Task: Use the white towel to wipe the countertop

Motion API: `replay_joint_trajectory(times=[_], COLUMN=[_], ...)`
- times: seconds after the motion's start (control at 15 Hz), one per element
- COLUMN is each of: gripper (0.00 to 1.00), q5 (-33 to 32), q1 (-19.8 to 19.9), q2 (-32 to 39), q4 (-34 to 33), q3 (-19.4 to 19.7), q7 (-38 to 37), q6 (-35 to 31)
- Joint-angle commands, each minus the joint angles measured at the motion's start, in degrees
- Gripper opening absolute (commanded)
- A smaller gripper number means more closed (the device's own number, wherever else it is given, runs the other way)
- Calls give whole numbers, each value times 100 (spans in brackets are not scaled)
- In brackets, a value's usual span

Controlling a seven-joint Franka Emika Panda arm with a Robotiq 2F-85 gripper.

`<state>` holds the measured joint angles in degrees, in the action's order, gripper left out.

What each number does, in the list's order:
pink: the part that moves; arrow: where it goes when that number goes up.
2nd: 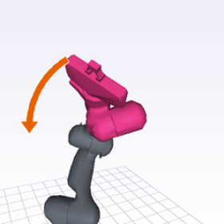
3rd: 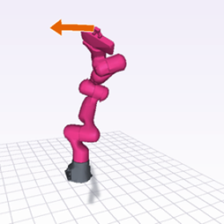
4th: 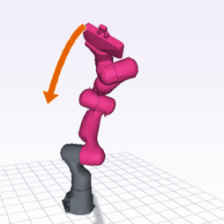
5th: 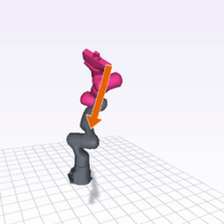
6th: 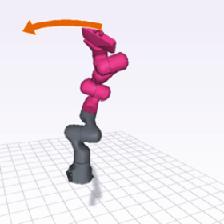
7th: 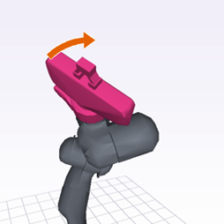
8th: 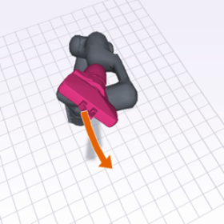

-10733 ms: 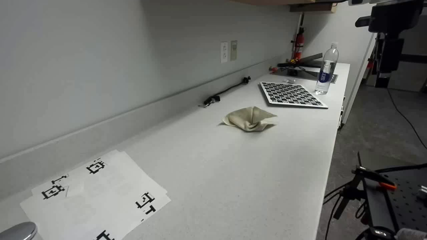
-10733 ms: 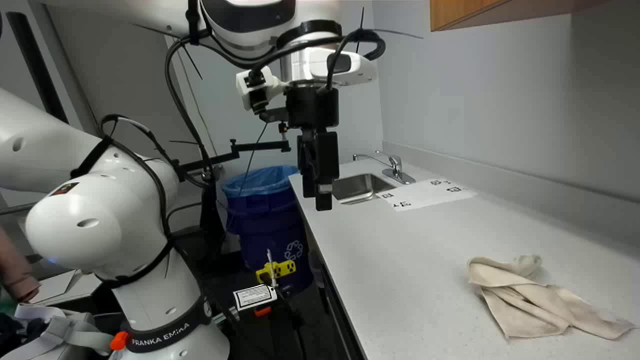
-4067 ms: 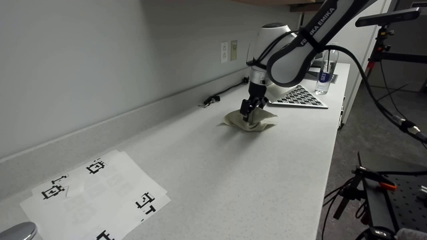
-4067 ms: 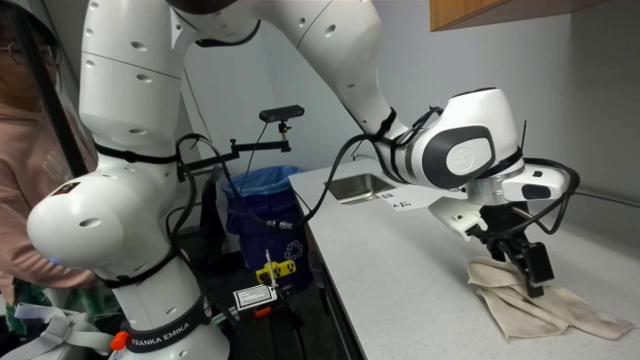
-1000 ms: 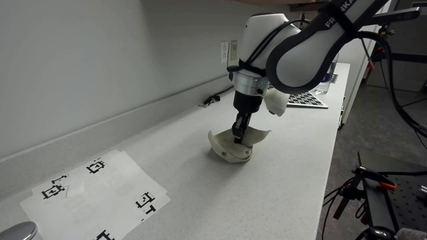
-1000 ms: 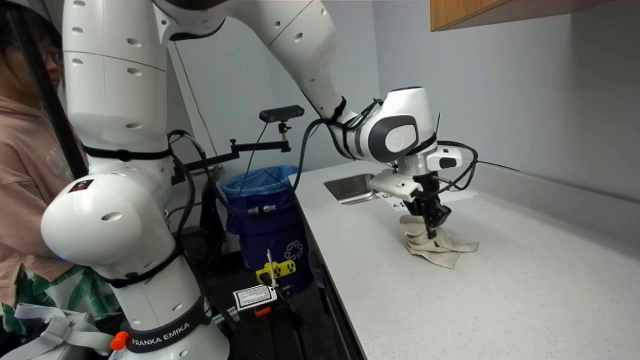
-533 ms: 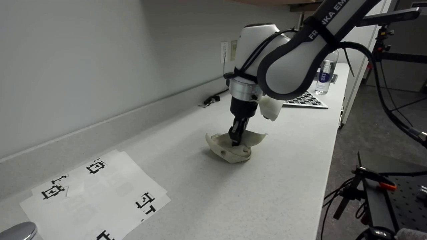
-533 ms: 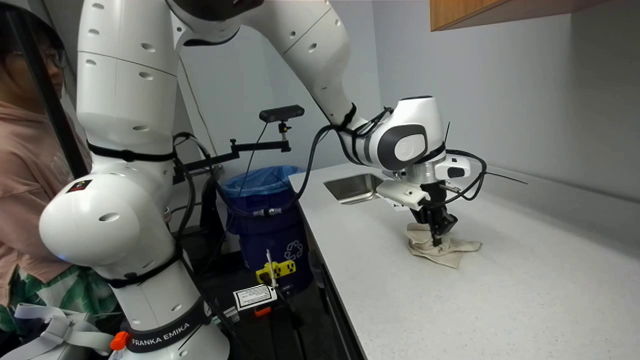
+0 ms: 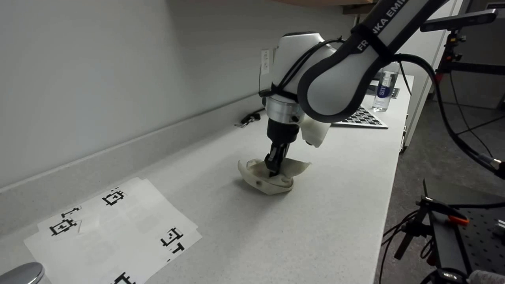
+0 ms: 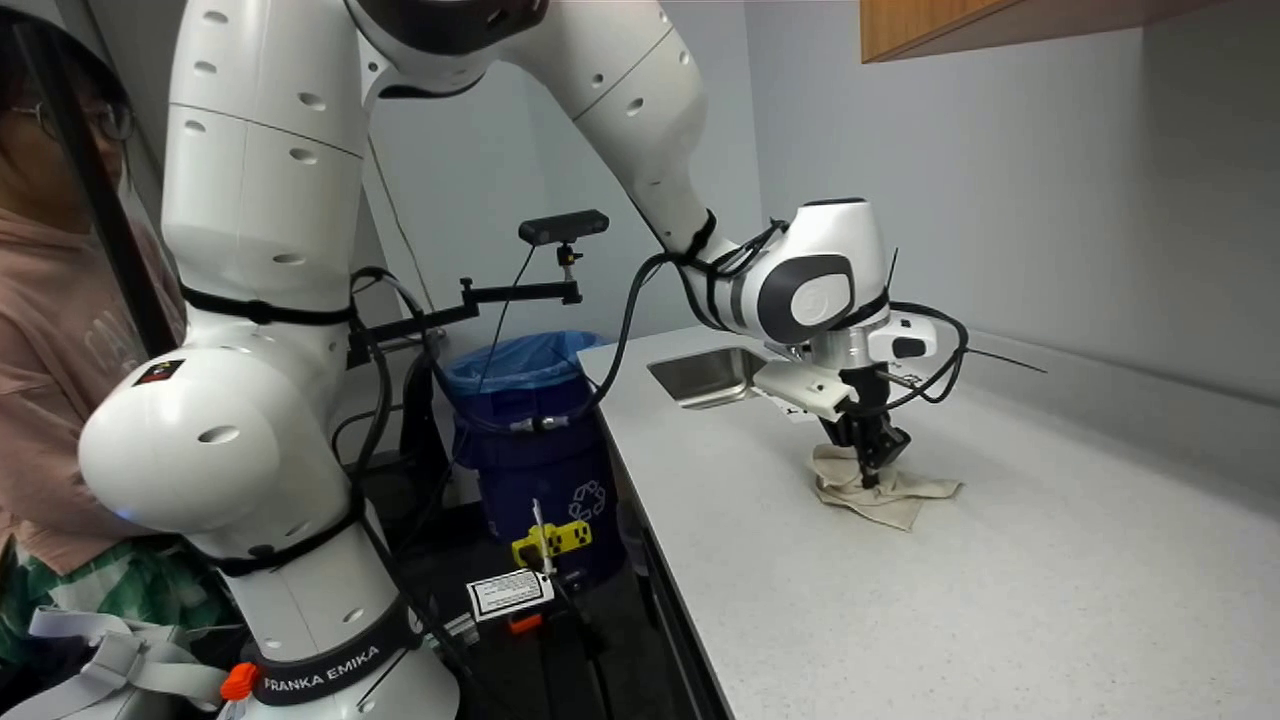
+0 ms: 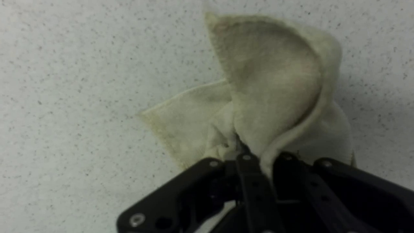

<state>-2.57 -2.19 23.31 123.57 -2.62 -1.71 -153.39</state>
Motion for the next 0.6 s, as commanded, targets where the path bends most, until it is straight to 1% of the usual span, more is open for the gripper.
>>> replay_joint_trajectory(times=[0.0,0.27,0.53], gripper=[2,2,2], q5=[147,166,61], q1=[81,239,386], q2=[221,197,129], q4=[-127,-32,128], q3=[91,347,763], q7=[4,-85,-251], q6=[4,-65,-218])
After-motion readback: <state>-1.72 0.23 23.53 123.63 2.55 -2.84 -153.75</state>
